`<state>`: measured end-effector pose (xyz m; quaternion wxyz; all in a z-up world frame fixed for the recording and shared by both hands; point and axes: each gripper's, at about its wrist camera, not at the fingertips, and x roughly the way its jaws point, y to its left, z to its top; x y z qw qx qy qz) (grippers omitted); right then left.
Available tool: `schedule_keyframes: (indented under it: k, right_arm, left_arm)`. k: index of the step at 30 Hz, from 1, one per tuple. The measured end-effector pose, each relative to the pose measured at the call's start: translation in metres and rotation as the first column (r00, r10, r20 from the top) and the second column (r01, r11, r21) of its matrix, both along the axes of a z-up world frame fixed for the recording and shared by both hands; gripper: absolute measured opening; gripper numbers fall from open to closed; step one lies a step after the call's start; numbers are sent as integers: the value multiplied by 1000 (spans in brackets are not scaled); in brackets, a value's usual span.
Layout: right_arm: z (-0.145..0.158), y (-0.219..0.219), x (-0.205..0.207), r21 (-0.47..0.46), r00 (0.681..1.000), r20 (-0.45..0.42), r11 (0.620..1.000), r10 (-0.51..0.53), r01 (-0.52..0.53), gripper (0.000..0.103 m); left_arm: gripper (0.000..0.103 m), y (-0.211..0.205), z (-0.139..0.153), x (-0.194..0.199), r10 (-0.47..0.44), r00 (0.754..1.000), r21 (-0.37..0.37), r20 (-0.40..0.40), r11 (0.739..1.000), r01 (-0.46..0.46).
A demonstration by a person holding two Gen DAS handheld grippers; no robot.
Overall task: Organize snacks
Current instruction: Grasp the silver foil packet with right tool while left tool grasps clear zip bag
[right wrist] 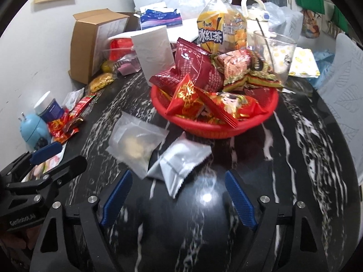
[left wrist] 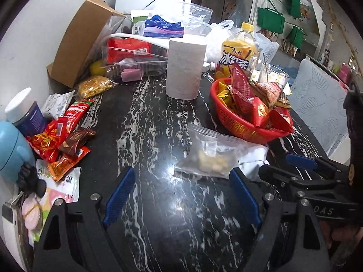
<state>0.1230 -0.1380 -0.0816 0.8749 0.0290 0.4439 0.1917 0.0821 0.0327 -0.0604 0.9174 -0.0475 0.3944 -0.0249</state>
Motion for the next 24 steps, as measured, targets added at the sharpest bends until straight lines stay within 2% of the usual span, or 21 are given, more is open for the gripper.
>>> schedule_keyframes:
  k: [7,9,10,12,16,18,24]
  right_arm:
    - [-15,12,22,-9,999,-39,1000,-2,1,84]
    - [-20,12,27,2,998,-56,1000,-6,6,79]
    - [-22,11,29,8,998,-68,1000,-7,8,74]
    - [-28,10,32,23,995,-98,1000,-11,13,70]
    - [-28,8,31,51,995,-96,999,9,-4,51]
    - [-29,6,30,64,995,-99,998,12,-6,36]
    - [-29,-1,25,69,996,-92,998,18,-12,34]
  left_arm:
    - [85,1,-1,18,-36,999,-22,6,999,36]
    - [85,-2,-2,23,-57,998,-43,-4,997,57]
    - [85,-3,-3,25,-68,998,-54,-8,996,67]
    - [85,-8,-4,30,-90,996,-66,-15,994,89]
    - [85,-20,-7,39,-122,992,-46,-29,992,120]
    - [85,-27,-11,46,-144,988,-23,-51,990,143]
    - [85,-30,-27,63,-151,983,-16,-108,988,151]
